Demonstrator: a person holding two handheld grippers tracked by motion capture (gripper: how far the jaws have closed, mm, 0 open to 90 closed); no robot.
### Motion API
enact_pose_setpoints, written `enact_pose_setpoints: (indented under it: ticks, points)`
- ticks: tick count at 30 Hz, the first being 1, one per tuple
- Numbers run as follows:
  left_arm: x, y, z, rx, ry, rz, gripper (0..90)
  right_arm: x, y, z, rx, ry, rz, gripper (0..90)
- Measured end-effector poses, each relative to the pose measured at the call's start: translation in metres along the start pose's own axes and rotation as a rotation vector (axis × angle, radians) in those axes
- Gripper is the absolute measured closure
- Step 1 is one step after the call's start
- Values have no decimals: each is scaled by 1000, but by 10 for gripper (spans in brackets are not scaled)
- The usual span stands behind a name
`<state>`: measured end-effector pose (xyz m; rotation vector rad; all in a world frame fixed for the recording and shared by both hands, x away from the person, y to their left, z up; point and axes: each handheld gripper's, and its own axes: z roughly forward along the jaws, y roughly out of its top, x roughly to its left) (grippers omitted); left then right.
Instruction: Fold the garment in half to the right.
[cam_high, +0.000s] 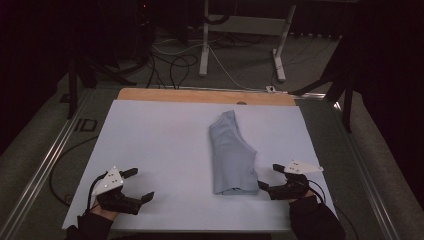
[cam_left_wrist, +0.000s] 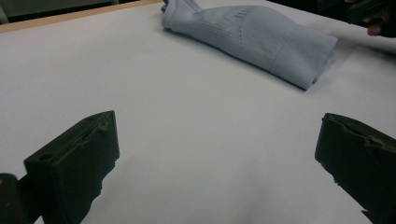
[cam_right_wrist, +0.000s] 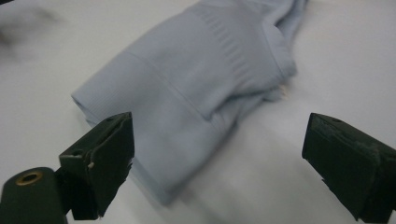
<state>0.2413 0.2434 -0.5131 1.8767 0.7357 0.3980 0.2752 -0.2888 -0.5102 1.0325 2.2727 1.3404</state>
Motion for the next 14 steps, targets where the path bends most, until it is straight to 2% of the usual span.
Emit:
enact_pose_setpoints:
  ticks: [2, 7, 14]
  points:
    - [0, 0, -1, 0, 2, 1, 6, -1, -4, -5, -12, -9, 14, 92]
    - [1, -1, -2, -6, 12, -3, 6, -2, -14, -11, 3, -36, 33, 92]
    - [1, -2, -2, 1, 20, -5, 6, -2, -17, -11, 18, -44, 31, 93]
